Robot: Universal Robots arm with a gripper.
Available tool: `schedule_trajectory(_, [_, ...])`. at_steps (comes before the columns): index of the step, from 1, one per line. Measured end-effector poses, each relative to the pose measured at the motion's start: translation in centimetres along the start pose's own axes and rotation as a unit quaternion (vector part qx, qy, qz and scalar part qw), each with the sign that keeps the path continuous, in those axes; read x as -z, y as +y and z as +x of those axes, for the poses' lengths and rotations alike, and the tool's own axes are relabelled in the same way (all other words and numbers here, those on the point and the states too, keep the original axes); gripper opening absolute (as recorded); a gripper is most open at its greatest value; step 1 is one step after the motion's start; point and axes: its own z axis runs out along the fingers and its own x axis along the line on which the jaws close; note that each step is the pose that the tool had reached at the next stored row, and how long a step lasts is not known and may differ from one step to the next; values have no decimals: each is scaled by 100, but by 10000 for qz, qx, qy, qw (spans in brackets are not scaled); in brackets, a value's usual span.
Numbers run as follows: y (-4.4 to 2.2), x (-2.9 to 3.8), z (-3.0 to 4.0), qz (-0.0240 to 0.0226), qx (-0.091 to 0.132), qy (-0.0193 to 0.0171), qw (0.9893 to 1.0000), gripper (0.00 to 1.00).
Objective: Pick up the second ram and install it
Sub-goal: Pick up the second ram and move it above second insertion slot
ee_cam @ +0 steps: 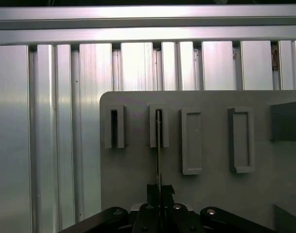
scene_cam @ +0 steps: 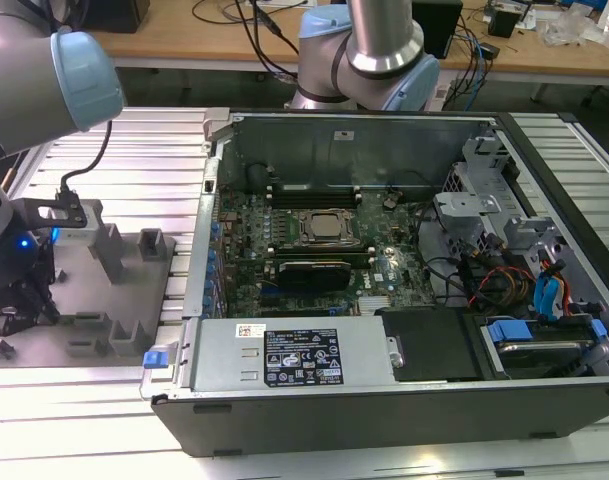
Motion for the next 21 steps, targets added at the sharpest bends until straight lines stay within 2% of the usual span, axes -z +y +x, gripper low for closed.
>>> schedule_trajectory(7, [0,3,-1,2,1,-1,10000,13])
schedule_trajectory(19, [6,152,-7,0,1,0,10000,13])
schedule_trajectory(21, [9,196,-12,0,1,0,10000,13])
